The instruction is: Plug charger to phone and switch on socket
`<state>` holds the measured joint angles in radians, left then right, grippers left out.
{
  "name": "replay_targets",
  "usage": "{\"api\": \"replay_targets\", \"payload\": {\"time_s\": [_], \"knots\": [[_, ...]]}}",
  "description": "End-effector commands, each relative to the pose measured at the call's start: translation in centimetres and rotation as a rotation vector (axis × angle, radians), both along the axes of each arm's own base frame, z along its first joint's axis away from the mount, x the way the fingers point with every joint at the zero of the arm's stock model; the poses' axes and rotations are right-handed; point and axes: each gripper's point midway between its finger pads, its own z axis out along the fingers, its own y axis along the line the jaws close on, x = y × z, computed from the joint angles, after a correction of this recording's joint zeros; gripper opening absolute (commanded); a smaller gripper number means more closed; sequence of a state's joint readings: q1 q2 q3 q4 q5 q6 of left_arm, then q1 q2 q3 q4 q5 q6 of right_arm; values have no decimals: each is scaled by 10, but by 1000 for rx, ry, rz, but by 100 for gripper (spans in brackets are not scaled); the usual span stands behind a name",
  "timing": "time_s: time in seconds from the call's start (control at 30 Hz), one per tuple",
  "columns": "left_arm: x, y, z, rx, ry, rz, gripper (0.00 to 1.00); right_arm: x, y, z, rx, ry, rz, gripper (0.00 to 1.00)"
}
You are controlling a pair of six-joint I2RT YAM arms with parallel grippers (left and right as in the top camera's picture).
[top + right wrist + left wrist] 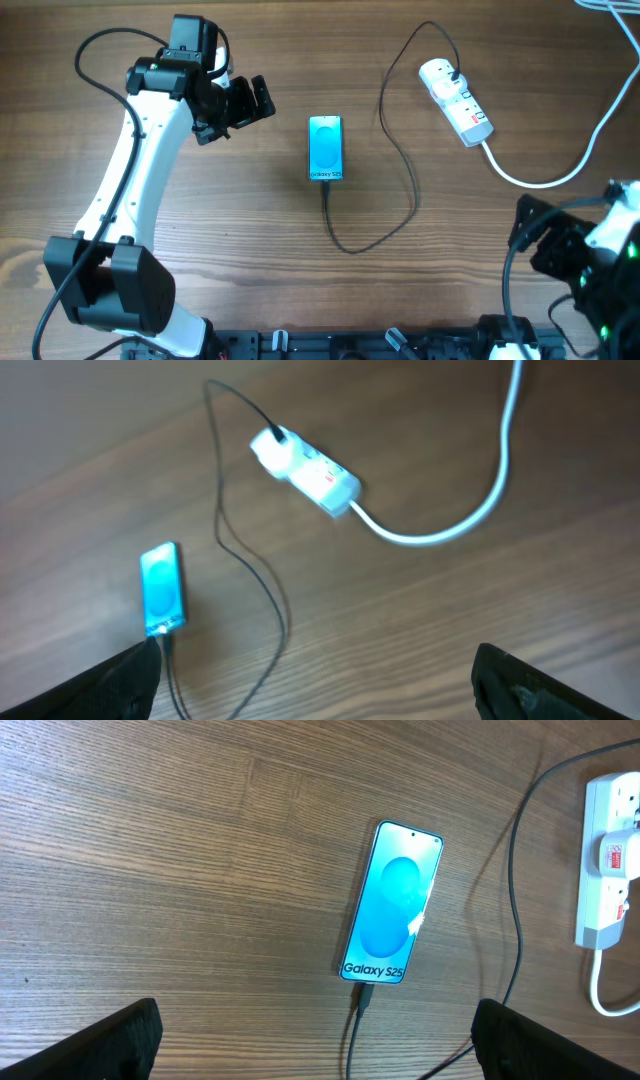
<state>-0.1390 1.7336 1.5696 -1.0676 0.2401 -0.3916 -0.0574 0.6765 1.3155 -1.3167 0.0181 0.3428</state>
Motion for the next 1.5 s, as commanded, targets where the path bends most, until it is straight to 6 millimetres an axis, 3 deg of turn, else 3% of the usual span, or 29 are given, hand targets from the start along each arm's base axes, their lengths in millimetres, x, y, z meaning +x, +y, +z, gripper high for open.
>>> {"api": "replay_targets", "payload": {"time_s": [0.0, 0.53, 0.63, 0.77, 0.97, 1.47], "knots": [[1, 1, -1, 4, 4, 11, 100, -1, 12, 5, -39, -116, 102, 100], [1, 1, -1, 4, 4, 11, 100, 48, 48, -83, -48, -535, 275, 100], [1, 1, -1, 4, 4, 12, 100, 55, 59, -88, -115, -587, 363, 100], [1, 1, -1, 4, 4, 11, 100, 64, 59, -91, -141, -644, 361, 100], [1, 1, -1, 4, 4, 11, 100, 68, 60, -92, -170, -703, 362, 100], [1, 1, -1, 4, 4, 11, 100, 73, 60, -119, -199, -758, 362, 100]]}}
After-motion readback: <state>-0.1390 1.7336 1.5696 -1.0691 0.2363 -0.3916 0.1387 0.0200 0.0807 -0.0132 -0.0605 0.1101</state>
